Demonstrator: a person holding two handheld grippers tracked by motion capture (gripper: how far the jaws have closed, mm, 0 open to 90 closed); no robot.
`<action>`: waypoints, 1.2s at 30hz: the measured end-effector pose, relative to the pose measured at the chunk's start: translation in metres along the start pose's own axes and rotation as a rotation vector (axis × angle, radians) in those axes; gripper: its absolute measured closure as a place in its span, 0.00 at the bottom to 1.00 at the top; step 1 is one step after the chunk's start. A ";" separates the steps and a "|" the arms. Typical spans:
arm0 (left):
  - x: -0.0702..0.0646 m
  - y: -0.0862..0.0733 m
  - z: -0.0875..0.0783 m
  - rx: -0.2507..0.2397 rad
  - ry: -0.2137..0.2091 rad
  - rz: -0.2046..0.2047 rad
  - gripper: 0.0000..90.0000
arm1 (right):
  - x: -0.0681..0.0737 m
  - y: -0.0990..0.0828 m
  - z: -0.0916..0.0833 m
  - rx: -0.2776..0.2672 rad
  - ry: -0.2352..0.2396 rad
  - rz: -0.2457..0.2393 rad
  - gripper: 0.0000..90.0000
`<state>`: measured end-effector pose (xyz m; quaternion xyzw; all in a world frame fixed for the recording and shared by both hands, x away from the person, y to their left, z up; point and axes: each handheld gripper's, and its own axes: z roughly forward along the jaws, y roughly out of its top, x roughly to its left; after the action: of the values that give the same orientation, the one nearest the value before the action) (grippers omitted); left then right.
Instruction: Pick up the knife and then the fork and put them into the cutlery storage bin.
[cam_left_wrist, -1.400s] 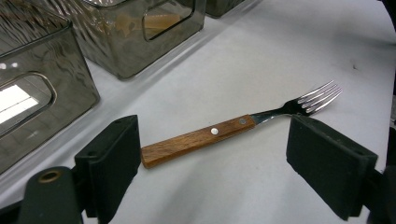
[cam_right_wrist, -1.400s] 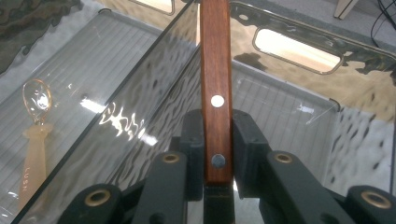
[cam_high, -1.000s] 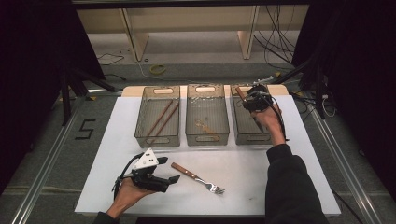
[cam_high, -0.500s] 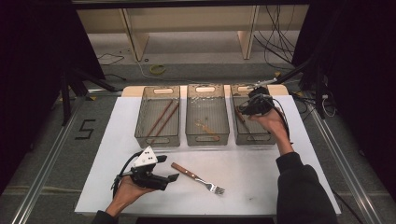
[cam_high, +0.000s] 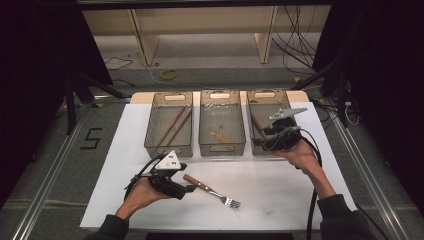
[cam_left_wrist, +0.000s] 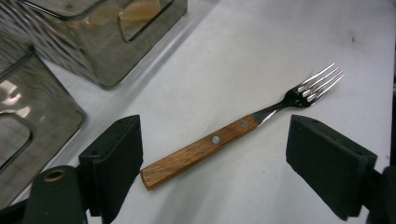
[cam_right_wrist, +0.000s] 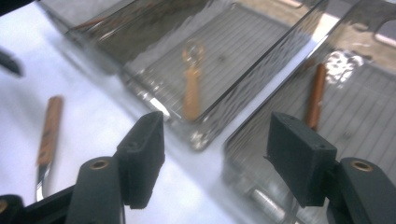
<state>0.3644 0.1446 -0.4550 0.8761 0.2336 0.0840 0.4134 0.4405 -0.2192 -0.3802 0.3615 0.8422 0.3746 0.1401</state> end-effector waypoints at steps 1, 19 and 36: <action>0.001 0.001 0.002 0.019 -0.004 0.011 0.20 | 0.004 -0.004 -0.002 0.004 0.007 -0.003 0.41; 0.016 0.018 0.037 0.282 -0.070 0.156 0.27 | 0.037 -0.050 -0.006 0.004 0.117 -0.051 0.39; 0.018 0.019 0.056 0.381 -0.103 0.204 0.39 | 0.043 -0.056 -0.005 0.022 0.146 -0.056 0.39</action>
<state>0.4058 0.1052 -0.4774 0.9605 0.1338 0.0351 0.2413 0.3800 -0.2170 -0.4169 0.3110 0.8640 0.3869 0.0846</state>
